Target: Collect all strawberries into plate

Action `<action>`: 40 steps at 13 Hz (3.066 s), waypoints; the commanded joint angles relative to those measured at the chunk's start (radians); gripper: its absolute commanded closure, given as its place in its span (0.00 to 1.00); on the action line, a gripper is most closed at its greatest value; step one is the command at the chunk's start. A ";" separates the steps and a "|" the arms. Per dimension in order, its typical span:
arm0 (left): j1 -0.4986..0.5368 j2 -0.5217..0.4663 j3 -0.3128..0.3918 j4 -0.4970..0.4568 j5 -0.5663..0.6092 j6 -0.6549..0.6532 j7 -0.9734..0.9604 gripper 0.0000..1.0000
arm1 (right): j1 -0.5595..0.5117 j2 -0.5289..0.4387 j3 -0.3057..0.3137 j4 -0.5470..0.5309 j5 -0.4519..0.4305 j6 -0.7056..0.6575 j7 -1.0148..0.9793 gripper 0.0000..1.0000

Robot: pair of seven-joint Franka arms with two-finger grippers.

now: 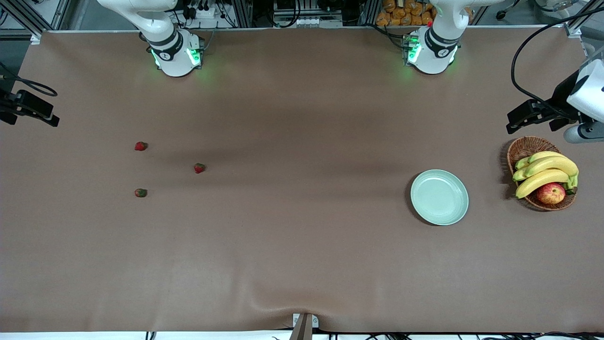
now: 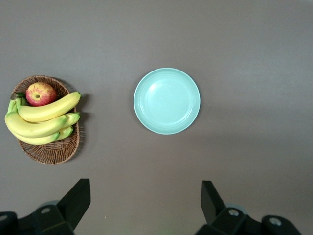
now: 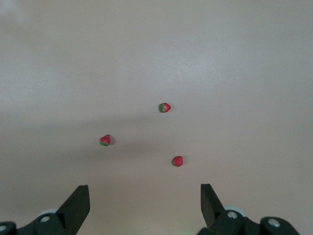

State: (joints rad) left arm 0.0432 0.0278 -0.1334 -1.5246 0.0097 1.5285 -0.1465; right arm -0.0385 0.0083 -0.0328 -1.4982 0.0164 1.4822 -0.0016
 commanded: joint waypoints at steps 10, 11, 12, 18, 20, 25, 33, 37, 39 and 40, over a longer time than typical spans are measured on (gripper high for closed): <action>-0.009 -0.005 -0.023 -0.005 -0.016 -0.008 -0.001 0.00 | 0.147 0.308 -0.001 0.010 0.094 -0.010 0.017 0.00; -0.012 -0.005 -0.023 -0.005 -0.016 -0.005 -0.002 0.00 | 0.153 0.317 -0.001 0.004 0.091 -0.041 0.006 0.00; -0.013 -0.006 -0.023 -0.008 -0.014 -0.005 -0.001 0.00 | 0.161 0.334 -0.001 -0.014 0.091 -0.043 0.006 0.00; -0.008 0.000 -0.023 -0.012 -0.010 0.002 -0.001 0.00 | 0.233 0.346 -0.001 -0.356 0.094 0.332 0.090 0.00; -0.009 0.001 -0.023 -0.014 -0.010 0.004 -0.001 0.00 | 0.258 0.351 0.001 -0.466 0.100 0.450 0.136 0.00; -0.008 -0.003 -0.023 -0.032 -0.005 0.018 -0.002 0.00 | 0.279 0.459 0.001 -0.534 0.152 0.657 0.204 0.00; -0.013 0.001 -0.025 -0.058 -0.005 0.051 -0.002 0.00 | 0.282 0.499 0.001 -0.533 0.171 0.678 0.204 0.39; -0.013 0.003 -0.025 -0.069 -0.005 0.059 -0.002 0.00 | 0.282 0.498 0.001 -0.531 0.171 0.675 0.204 1.00; -0.013 0.003 -0.023 -0.071 -0.005 0.059 -0.002 0.00 | 0.285 0.498 0.001 -0.521 0.171 0.678 0.204 1.00; -0.013 0.003 -0.023 -0.071 -0.004 0.061 -0.002 0.00 | 0.292 0.492 0.001 -0.490 0.171 0.670 0.204 1.00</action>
State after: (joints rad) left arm 0.0279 0.0360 -0.1545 -1.5866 0.0094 1.5748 -0.1470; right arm 0.2414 0.5092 -0.0320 -2.0237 0.1752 2.1583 0.1908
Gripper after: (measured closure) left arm 0.000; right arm 0.687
